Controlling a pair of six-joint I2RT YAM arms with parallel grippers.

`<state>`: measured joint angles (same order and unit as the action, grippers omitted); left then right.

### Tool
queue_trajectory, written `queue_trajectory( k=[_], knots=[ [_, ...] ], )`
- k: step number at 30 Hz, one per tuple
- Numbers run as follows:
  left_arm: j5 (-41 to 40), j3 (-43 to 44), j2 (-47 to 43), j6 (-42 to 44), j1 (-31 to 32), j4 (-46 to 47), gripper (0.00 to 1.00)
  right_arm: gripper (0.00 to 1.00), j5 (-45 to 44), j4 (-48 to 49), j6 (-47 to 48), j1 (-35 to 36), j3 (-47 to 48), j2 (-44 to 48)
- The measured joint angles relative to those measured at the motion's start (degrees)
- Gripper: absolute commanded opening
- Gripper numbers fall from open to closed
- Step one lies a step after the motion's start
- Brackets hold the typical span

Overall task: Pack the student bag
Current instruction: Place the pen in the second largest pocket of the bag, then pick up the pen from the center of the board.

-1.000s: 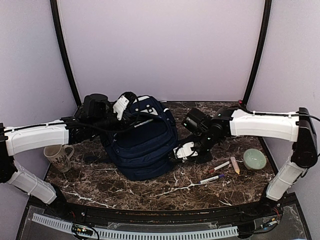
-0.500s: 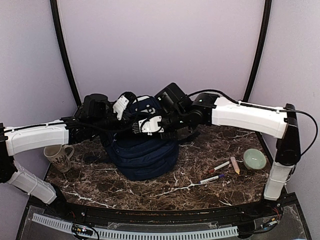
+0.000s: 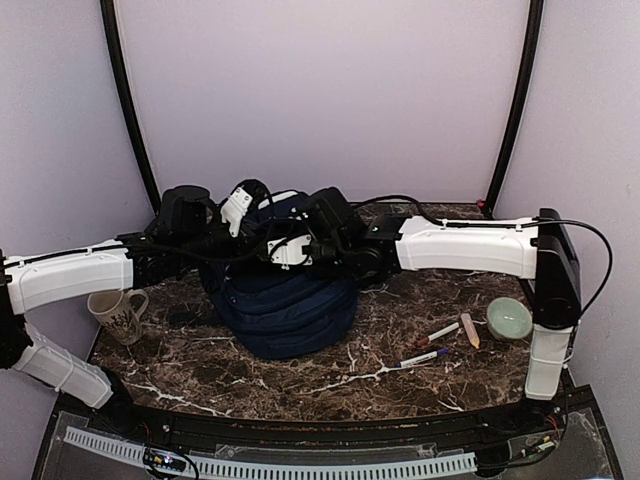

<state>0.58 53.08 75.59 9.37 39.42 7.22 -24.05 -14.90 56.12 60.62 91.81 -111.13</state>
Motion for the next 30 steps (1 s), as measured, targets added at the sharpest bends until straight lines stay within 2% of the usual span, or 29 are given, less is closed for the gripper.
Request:
queue_trajectory(
  k=[3, 10, 16, 23, 30],
  knots=[
    [0.0, 0.0, -0.1, 0.0, 0.0, 0.0, 0.00, 0.33, 1.3, -4.1, -2.4, 0.0, 0.1, 2.4],
    [0.0, -0.5, -0.5, 0.0, 0.0, 0.0, 0.00, 0.32, 12.5, -17.0, -11.2, -1.6, -1.9, 15.4],
    [-0.6, -0.7, -0.7, 0.6, 0.0, 0.0, 0.00, 0.30, 22.0, -24.5, -15.4, -10.8, -12.6, 26.4],
    [-0.7, -0.7, -0.7, 0.9, 0.0, 0.0, 0.00, 0.31, 24.5, -33.3, -14.4, -22.3, -27.6, 29.4],
    [-0.7, -0.7, -0.7, 1.0, 0.0, 0.0, 0.00, 0.33, 22.2, -37.7, -12.0, -24.4, -36.9, 32.1]
  ],
)
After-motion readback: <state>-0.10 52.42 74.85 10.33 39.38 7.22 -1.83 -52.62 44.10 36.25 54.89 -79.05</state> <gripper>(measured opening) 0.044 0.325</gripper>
